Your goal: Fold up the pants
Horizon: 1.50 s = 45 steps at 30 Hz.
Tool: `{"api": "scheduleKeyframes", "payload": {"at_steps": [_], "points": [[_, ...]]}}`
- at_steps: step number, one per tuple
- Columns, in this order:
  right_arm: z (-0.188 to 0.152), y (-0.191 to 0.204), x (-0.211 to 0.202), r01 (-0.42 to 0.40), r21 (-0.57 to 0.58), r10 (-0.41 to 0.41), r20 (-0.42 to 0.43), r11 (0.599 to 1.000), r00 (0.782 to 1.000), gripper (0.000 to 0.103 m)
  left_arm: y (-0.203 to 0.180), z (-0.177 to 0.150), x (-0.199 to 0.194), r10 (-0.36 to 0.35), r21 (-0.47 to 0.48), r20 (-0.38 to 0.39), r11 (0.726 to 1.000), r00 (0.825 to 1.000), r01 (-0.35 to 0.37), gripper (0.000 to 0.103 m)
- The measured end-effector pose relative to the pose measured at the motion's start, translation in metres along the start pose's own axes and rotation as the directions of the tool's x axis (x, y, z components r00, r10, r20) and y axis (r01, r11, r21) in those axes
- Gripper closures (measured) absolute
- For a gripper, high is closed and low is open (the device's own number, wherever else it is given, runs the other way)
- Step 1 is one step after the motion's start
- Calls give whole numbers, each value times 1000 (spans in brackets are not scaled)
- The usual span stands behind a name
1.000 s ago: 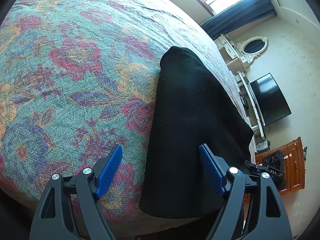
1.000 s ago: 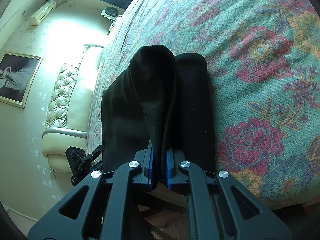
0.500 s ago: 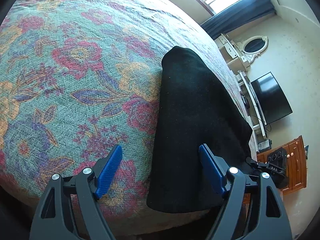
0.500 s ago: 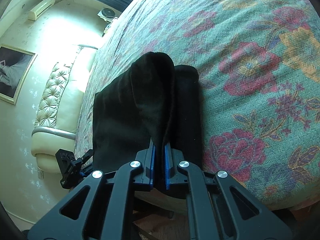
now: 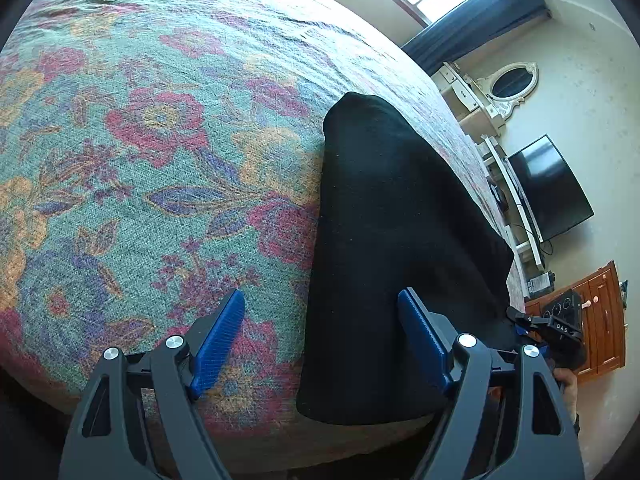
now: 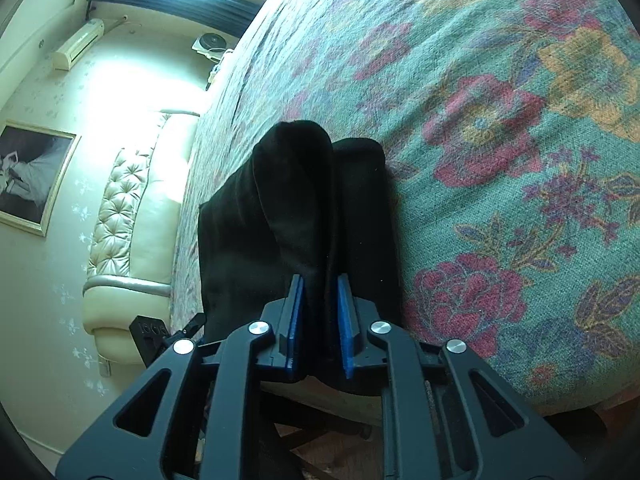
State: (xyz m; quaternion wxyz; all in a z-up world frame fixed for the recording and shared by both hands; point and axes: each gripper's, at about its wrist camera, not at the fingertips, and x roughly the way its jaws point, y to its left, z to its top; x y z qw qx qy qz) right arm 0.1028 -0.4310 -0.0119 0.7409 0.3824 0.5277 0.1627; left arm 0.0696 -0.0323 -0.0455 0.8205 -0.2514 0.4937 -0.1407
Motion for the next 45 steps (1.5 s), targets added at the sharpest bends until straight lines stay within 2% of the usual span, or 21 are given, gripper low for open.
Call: {"api": "scheduleKeyframes", "payload": {"at_steps": [1,2,3,5,10,13,17,20,22,25,28,30,31,32,33,34,38,45], "points": [[1,-3,-5,-14,13,14,13,1000,1000,57,0,0,-1,4,2,2,1000,1000,-4,25],[0,-5,-10,1,21,-2,24,1000,1000,29,-1,0,-1,6,1,2,1000,1000,-6,25],[0,-7,-13,25,13,-25,27,1000,999,22,0,0,-1,6,0,2,1000,1000,-6,25],[-2,-13,-14,34,11,-34,9,999,999,21,1,0,-3,9,-4,4,1000,1000,-9,25],[-15,-38,-2,-44,101,50,-52,994,997,20,5,2,-11,-2,-28,13,1000,1000,3,25],[-18,-38,3,-74,94,80,-62,993,995,16,14,1,-16,-40,-85,4,996,999,40,25],[-21,-29,11,-131,80,139,-100,988,985,14,28,-5,-12,-96,-157,-43,984,994,88,25],[-23,-26,18,-124,58,130,-118,991,984,14,31,-8,-11,-108,-157,-42,983,993,100,25],[-25,-21,19,-124,48,129,-121,991,984,14,28,-9,-11,-114,-146,-41,984,993,107,20],[-24,-16,21,-122,37,125,-121,992,985,15,20,-13,-6,-191,-171,-55,969,980,179,19],[-26,-13,22,-50,-23,46,-129,999,991,37,11,-20,3,-219,-187,-78,962,973,201,19],[-27,-13,22,-44,-26,41,-122,999,992,45,7,-24,6,-207,-180,-72,965,976,192,19],[-26,-12,21,-40,-33,36,-120,999,992,54,4,-25,7,-203,-172,-70,967,977,188,19],[-25,-12,20,-42,-39,38,-117,998,992,61,1,-26,7,-199,-163,-70,969,978,185,23],[-24,-11,18,-48,-46,43,-112,998,993,65,-2,-27,8,-187,-159,-72,972,980,174,32],[-22,-9,17,-49,-55,43,-107,997,993,67,-4,-28,7,-164,-162,-69,975,984,151,34],[-15,-5,14,-44,-92,35,-100,995,994,70,-6,-35,8,-138,-207,-28,970,990,129,43],[-11,-21,20,-81,-88,70,-115,993,991,70,-19,-48,10,-92,-167,21,981,996,94,44]]}}
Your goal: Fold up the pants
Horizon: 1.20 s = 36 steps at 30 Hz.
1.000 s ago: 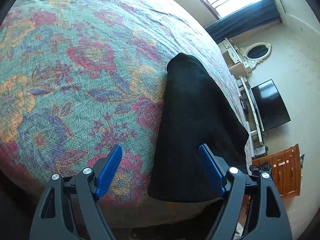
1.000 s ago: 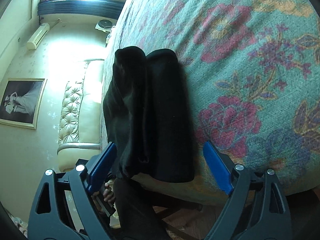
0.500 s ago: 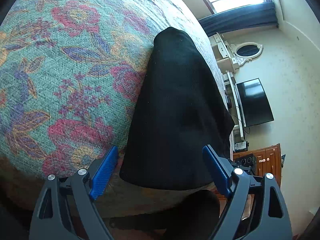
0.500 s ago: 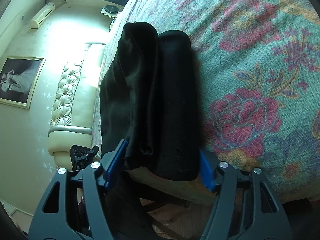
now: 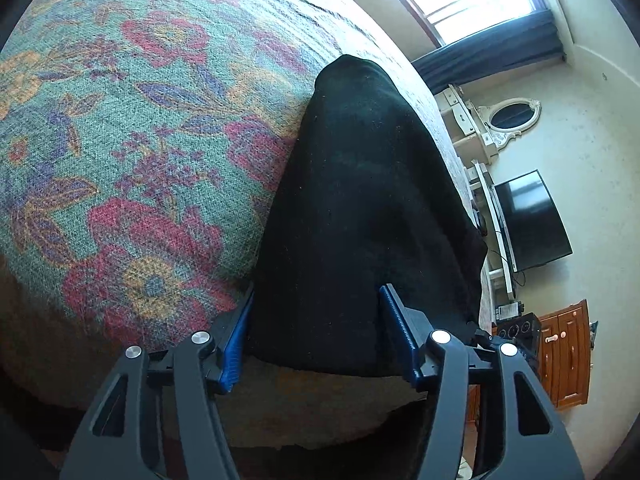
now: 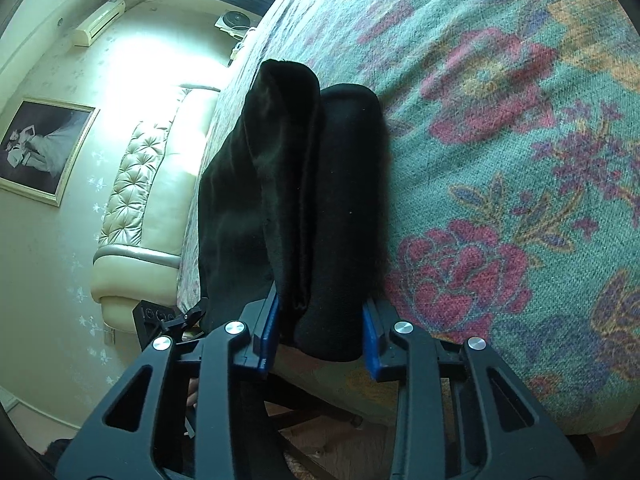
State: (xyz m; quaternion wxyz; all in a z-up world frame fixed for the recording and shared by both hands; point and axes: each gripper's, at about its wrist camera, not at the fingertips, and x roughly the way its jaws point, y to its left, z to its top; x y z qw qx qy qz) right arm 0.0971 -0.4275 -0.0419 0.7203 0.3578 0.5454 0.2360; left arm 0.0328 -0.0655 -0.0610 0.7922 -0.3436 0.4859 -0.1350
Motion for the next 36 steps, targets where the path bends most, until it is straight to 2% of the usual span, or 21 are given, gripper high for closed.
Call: {"api": "scheduleKeyframes", "payload": {"at_steps": [2,5,6,7,10,11,14,17,23,25,29,31,33,34,36], "points": [[0,-3,-1,-21,8,22,-33,1000,999,61,0,0,-1,-2,-1,0,1000,1000,2,43],[3,-2,-15,-12,16,12,7,1000,1000,47,9,13,-6,-24,-16,-32,1000,999,24,42],[4,-2,-22,-7,13,6,32,1000,999,33,10,15,-8,-32,-19,-50,999,998,31,42],[6,-2,-29,-11,11,10,53,1000,999,24,10,17,-11,-47,-16,-69,999,997,46,41],[15,0,-35,-21,4,20,74,1000,997,17,12,28,-24,-71,35,-76,997,995,74,37],[19,-1,-34,-14,6,13,83,1000,996,15,13,33,-27,-74,60,-67,995,995,78,29],[37,-5,-17,-37,24,35,83,999,996,15,18,58,-27,-71,108,-34,991,997,75,28],[56,-5,5,-57,35,54,73,998,996,15,22,84,-11,-74,123,-34,989,997,77,26],[88,7,41,-65,8,65,51,998,997,13,15,132,42,-114,122,-88,985,990,125,26],[93,6,45,-79,14,78,53,997,996,12,10,146,54,-143,127,-91,980,986,154,26],[99,8,48,-93,17,92,44,995,995,12,11,165,76,-182,99,-151,975,972,198,26],[100,9,48,-78,7,78,44,997,996,12,11,170,81,-199,81,-157,974,967,213,26],[100,8,48,-21,-10,21,37,1000,999,25,10,170,82,-208,78,-147,972,967,221,26],[99,7,49,-8,-6,8,36,1000,999,35,9,169,83,-196,85,-142,974,970,209,28],[98,8,50,-6,1,6,42,1000,999,47,3,165,89,-144,118,-154,979,977,163,55]]}}
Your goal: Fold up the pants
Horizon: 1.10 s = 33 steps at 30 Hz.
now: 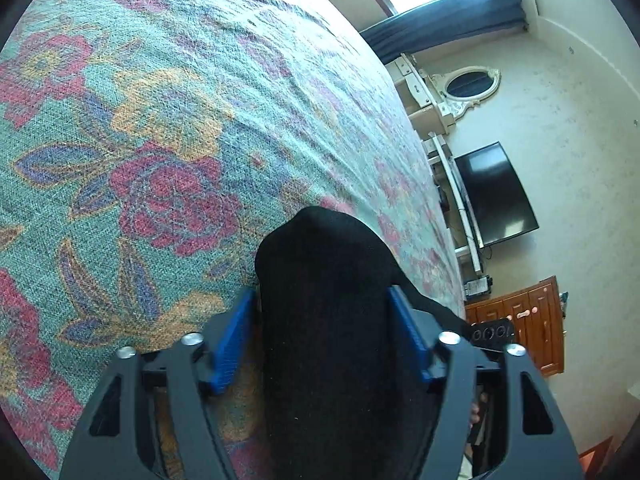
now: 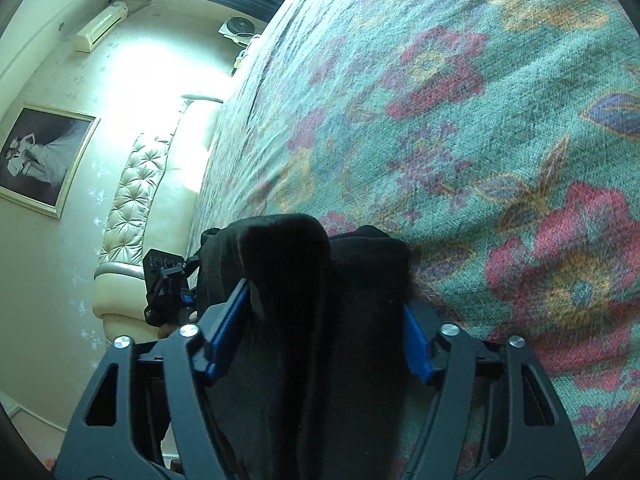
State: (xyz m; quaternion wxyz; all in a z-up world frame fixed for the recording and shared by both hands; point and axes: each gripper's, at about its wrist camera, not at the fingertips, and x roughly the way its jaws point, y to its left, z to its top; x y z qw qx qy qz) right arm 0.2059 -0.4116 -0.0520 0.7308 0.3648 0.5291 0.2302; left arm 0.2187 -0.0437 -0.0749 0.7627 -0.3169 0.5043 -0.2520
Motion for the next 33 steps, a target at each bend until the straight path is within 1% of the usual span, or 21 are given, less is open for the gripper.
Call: {"api": "scheduleKeyframes", "payload": {"at_steps": [1,3,4,6,8,11,15,19,25,28,33], "points": [[-1,-1,-1,3,3,-3,3,1000,1000,55,-3,-2,3,40,13,-2,999,999,-40,57],[-6,0,-4,-9,-8,9,8,1000,1000,64,-7,-7,4,63,29,15,998,998,-64,63],[-7,2,-4,-9,-12,9,12,1000,1000,68,-10,-8,4,79,34,21,996,997,-80,65],[-9,10,-4,4,-25,-3,21,1000,1000,70,-17,-10,3,101,49,36,994,994,-103,70],[-9,18,-3,6,-33,-5,30,999,1000,73,-25,-10,2,125,74,51,989,991,-128,72],[-7,29,-1,-2,-47,4,37,999,999,74,-27,-8,-7,132,66,74,988,988,-137,75],[-2,43,16,-17,-63,19,24,998,1000,74,-18,4,-24,130,44,94,990,987,-135,75],[5,55,46,-50,-61,51,5,997,999,74,4,16,-45,141,4,113,990,984,-142,75],[15,68,92,-111,-46,109,-33,993,993,74,31,41,-76,183,-14,130,983,975,-183,75],[15,74,111,-131,-38,129,-47,991,990,74,42,55,-87,200,-21,136,980,970,-199,75],[18,76,129,-136,-20,135,-51,990,990,75,66,69,-93,205,-43,121,979,971,-201,75]]}}
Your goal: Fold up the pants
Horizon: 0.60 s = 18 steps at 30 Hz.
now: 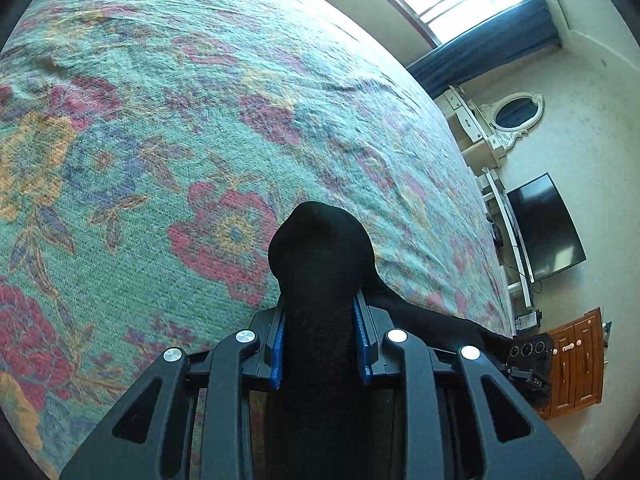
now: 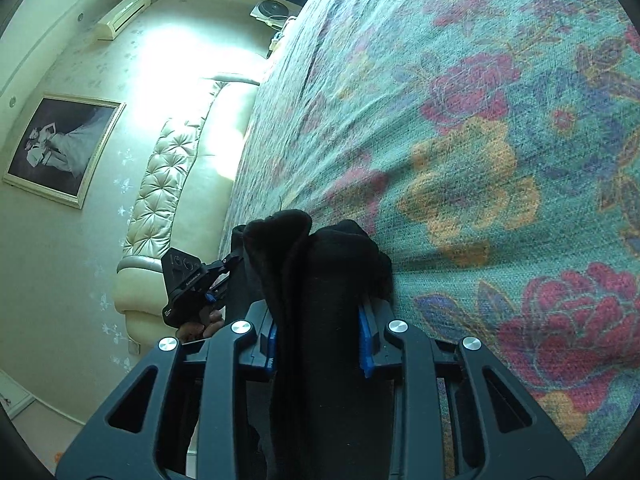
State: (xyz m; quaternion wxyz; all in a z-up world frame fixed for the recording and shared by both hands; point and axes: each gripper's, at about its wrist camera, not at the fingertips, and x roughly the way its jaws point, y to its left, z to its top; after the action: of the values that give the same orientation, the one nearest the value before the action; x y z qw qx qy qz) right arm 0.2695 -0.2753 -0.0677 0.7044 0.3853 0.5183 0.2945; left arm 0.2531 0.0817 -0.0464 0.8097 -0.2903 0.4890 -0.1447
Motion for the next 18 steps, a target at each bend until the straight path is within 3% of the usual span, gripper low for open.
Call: {"api": "scheduleKeyframes", "payload": {"at_steps": [3,4,5,8,11,14,18], "points": [[0,-8,1,-7,41,7,-3,999,1000,67,8,-3,8,-8,-3,-24,1000,1000,8,68],[-2,-12,-1,4,60,-4,-3,998,1000,54,11,-5,9,-30,-10,-25,1000,999,29,65],[-5,-14,-4,-8,74,8,3,997,1000,50,14,-6,6,-61,-23,-20,998,998,61,62],[-17,-17,-16,-39,81,38,8,996,999,39,22,-17,-10,-125,-72,-1,990,992,125,51],[-39,-15,-29,-71,81,71,1,994,997,29,31,-39,-31,-161,-102,-2,982,987,160,48],[-62,-15,-35,-88,72,90,-19,993,996,27,45,-68,-54,-176,-147,17,973,984,177,42],[-89,-15,-38,-127,74,127,-1,989,992,26,56,-105,-75,-179,-191,30,965,983,181,42]]}}
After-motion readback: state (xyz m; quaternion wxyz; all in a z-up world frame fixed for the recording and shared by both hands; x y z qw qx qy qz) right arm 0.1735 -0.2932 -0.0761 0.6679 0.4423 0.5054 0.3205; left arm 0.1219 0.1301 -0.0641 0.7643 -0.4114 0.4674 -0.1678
